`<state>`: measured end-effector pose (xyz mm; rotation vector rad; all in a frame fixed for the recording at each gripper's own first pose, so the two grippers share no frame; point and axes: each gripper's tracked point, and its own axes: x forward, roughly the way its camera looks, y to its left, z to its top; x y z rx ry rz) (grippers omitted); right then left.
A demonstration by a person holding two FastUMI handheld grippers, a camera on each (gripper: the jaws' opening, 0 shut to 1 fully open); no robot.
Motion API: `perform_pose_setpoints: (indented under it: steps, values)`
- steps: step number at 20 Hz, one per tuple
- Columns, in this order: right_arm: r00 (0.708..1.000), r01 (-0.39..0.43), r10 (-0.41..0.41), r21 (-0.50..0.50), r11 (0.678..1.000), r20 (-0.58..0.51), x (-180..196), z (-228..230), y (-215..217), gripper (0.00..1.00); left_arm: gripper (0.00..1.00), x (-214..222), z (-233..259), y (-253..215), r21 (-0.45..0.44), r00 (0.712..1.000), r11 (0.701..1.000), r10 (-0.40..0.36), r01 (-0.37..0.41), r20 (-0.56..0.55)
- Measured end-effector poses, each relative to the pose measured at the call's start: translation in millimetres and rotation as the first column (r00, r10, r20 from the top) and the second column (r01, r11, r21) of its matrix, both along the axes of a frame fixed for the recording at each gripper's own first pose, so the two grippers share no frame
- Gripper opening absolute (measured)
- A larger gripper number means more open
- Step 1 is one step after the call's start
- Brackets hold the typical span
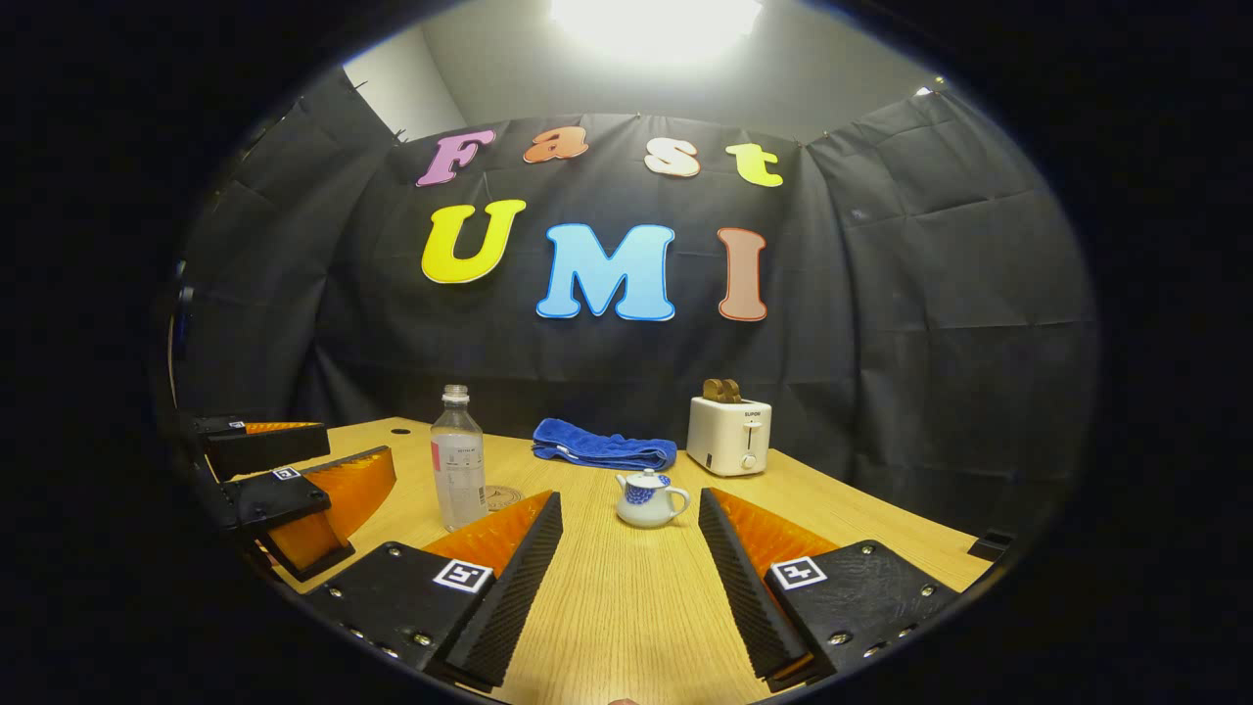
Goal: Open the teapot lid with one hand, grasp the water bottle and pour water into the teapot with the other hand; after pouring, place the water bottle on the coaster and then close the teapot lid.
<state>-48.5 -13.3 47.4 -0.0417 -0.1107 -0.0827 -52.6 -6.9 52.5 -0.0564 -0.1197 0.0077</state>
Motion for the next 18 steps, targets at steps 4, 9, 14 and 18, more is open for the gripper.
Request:
perform_pose_setpoints:
  steps: [4, 9, 14, 18]
  values:
    - [1.000, -0.005, 0.004, -0.018, 1.000, -0.008, 14.4, 2.5, -1.2, 0.88, 0.99, 15.4, -2.1, 0.5, -0.019, 1.000, 1.000, -0.004, 0.004, -0.013]
    - [0.999, -0.020, 0.018, -0.048, 0.999, -0.036, 44.7, 3.6, -2.5, 0.88, 0.99, 42.0, -4.0, 4.6, -0.025, 0.999, 1.000, -0.005, 0.004, -0.036]
    - [0.998, -0.028, 0.027, -0.019, 0.999, -0.059, 74.4, 7.3, -5.3, 0.88, 0.99, 64.5, -1.4, 6.4, -0.017, 0.999, 1.000, -0.010, 0.009, -0.045]
    - [0.997, -0.054, 0.054, 0.013, 0.998, -0.060, 102.1, 16.5, -4.8, 0.88, 0.99, 87.1, 3.0, 5.1, -0.005, 0.999, 1.000, -0.021, 0.021, -0.046]
